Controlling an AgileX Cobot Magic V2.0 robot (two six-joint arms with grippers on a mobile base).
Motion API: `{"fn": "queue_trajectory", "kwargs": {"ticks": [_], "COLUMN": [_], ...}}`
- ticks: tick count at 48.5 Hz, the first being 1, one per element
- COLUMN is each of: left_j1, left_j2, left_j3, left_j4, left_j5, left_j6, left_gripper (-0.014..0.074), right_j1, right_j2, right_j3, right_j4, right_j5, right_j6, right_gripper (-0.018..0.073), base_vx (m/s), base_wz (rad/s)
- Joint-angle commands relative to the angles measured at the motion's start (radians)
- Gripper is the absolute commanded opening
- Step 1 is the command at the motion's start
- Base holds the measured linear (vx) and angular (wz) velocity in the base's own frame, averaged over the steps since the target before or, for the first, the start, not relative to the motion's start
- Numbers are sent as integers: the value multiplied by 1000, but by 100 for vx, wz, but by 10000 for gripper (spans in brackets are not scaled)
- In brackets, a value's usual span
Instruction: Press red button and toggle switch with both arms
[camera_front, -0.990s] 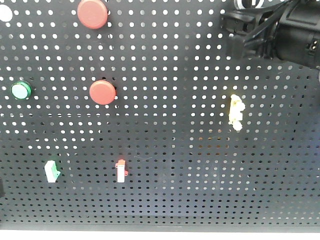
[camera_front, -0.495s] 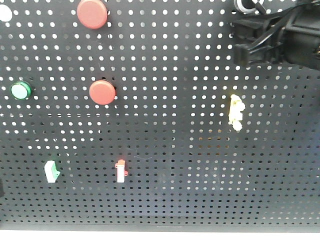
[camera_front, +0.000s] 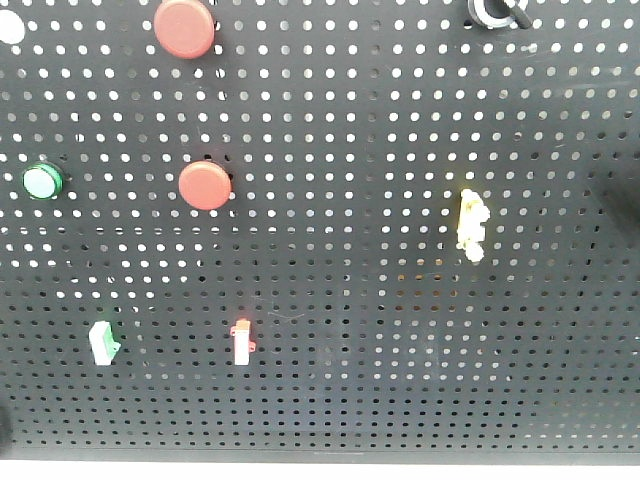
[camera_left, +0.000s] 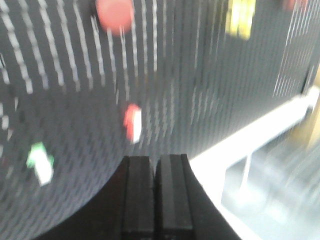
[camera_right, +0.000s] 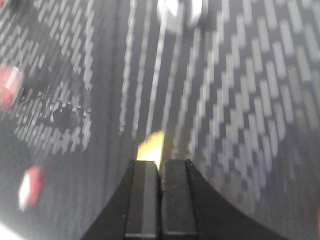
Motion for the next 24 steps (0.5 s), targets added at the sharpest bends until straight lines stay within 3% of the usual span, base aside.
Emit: {"fn": "queue_trajectory", "kwargs": {"ticks": [1, 9, 16, 24], "left_j1": [-6, -6, -6, -6], "left_j2": [-45, -189, -318, -384], "left_j3": [46, 242, 355, 382], "left_j4": [-7, -9, -10, -9], "left_j5": [-63, -78, -126, -136], "left_j6": [-21, -112, -114, -112], "left_gripper": [1, 1, 1, 1], "right_j1": [-5, -5, -5, -4], "right_j2": [-130, -408, -580, -618], "right_j3": [98, 325, 443, 485], "right_j4": [-10, -20, -20, -20], "right_j5": [-84, -60, -36, -40], "right_j6": [11, 75, 101, 99], "right_gripper": [-3, -3, -3, -3], "base_vx": [0, 0, 0, 0], "base_wz": [0, 0, 0, 0]}}
